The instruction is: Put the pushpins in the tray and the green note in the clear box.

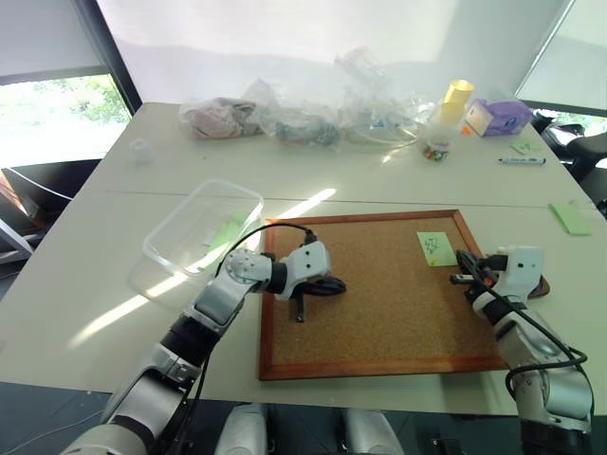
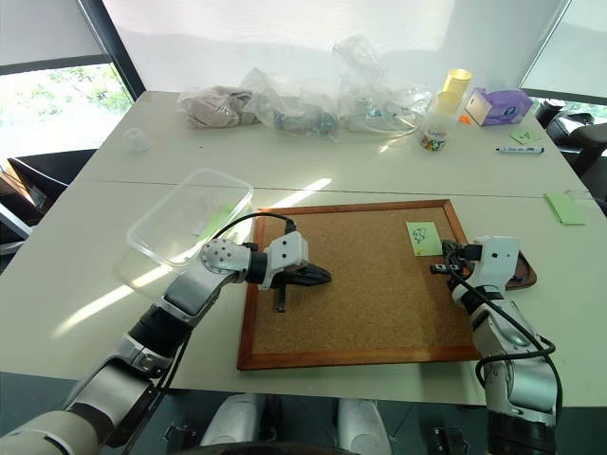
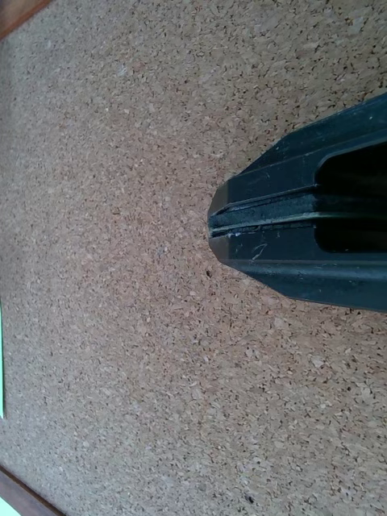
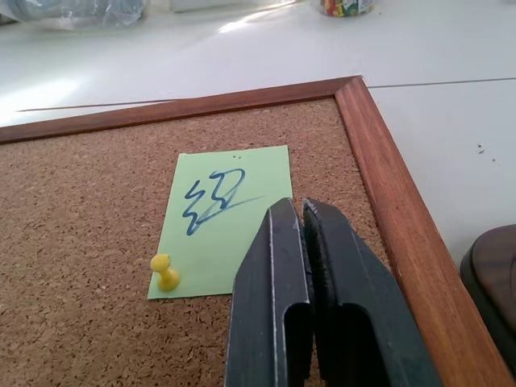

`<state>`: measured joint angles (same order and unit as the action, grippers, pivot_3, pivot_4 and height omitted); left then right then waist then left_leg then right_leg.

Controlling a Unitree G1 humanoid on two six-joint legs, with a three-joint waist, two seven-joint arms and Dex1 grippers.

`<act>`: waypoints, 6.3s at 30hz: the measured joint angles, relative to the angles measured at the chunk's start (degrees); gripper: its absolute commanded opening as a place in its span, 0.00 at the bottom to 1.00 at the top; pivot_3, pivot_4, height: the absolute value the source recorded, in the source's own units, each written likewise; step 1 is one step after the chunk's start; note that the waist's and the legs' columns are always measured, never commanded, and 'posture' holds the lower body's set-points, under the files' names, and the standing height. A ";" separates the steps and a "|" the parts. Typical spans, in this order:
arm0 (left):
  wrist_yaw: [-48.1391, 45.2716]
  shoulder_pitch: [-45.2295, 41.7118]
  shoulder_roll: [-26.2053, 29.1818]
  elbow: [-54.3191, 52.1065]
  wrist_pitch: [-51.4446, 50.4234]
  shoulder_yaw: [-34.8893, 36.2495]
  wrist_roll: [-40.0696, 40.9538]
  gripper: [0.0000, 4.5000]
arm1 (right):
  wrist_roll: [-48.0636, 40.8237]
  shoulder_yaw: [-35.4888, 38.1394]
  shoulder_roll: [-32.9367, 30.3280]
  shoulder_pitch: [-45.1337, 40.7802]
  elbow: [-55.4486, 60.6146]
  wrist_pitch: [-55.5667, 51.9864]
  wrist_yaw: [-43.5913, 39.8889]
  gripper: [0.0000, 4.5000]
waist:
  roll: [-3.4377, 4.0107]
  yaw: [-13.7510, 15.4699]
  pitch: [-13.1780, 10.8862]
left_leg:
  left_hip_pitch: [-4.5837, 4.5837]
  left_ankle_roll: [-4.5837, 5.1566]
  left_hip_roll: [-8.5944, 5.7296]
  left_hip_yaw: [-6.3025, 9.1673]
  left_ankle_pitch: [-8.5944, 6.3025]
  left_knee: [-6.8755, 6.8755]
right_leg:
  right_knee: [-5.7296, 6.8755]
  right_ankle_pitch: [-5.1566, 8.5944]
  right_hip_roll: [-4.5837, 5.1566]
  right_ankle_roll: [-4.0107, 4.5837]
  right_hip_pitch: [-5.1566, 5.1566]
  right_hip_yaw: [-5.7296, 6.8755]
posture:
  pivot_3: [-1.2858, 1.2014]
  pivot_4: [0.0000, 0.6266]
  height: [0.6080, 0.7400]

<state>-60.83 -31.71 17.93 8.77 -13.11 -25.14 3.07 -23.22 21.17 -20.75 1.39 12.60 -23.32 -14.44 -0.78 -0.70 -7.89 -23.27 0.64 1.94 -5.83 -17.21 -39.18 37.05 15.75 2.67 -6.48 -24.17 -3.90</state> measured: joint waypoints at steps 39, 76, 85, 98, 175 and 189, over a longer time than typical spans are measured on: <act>2.11 -1.48 2.10 0.10 -0.64 -3.42 -3.77 0.00 | -0.69 11.14 -3.40 -1.62 -7.38 -4.19 7.40 0.01 | -0.04 -0.62 0.09 | 1.09 0.03 0.28 0.00 -0.04 0.14 | -0.15 0.16 0.06 0.30 1.06 -0.07 | 0.52 0.24 1.00; 2.12 -1.02 2.01 -0.36 -0.93 -3.40 -3.72 0.00 | -2.95 10.05 -5.57 -1.66 -4.91 -4.02 -1.44 0.99 | 0.23 -0.91 0.27 | 0.98 0.00 0.39 -0.09 -0.06 0.77 | -0.93 0.09 0.59 0.45 1.05 0.04 | 0.52 0.24 1.00; 1.84 -0.95 2.00 -0.19 0.16 -3.42 -3.72 0.00 | -3.53 -1.19 -6.05 1.29 3.59 -6.29 -7.25 0.99 | 0.24 -1.31 0.29 | 0.93 0.01 0.35 -0.13 -0.05 0.94 | -1.02 0.09 0.79 0.45 1.02 0.24 | 0.52 0.24 1.00; 1.77 -0.83 2.01 -0.19 0.30 -3.41 -3.72 0.00 | -0.54 -5.76 -2.77 1.46 2.25 -5.39 -6.66 0.88 | 0.24 -1.59 0.29 | 0.88 -0.07 0.35 -0.14 -0.09 1.02 | -1.09 0.11 0.98 0.48 1.00 0.39 | 0.52 0.24 1.00; 23.92 -34.33 -18.12 37.93 -49.09 35.57 32.67 0.99 | 3.75 -6.84 -4.20 0.79 15.93 0.04 -6.18 0.02 | -0.43 -0.02 -1.12 | -0.49 -0.36 -0.15 0.80 0.28 0.96 | -1.03 -0.24 1.89 -0.30 -0.10 3.38 | 0.52 0.24 1.00; 26.54 -39.57 -26.02 51.96 -39.37 40.20 32.31 0.72 | 4.70 -9.76 -4.03 1.30 22.27 -2.21 -3.77 0.02 | -0.43 0.17 -1.12 | -0.51 -0.49 -0.20 0.86 0.36 0.91 | -0.99 -0.24 1.92 -0.30 -0.06 3.40 | 0.52 0.24 1.00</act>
<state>-34.29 -71.28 -8.09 60.73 -52.47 15.07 35.39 -18.52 11.41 -24.78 2.69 34.87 -25.54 -18.22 -1.21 -0.53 -9.01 -23.78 0.16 1.74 -4.97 -16.85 -38.27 36.06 15.51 4.59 -6.77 -24.24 -0.49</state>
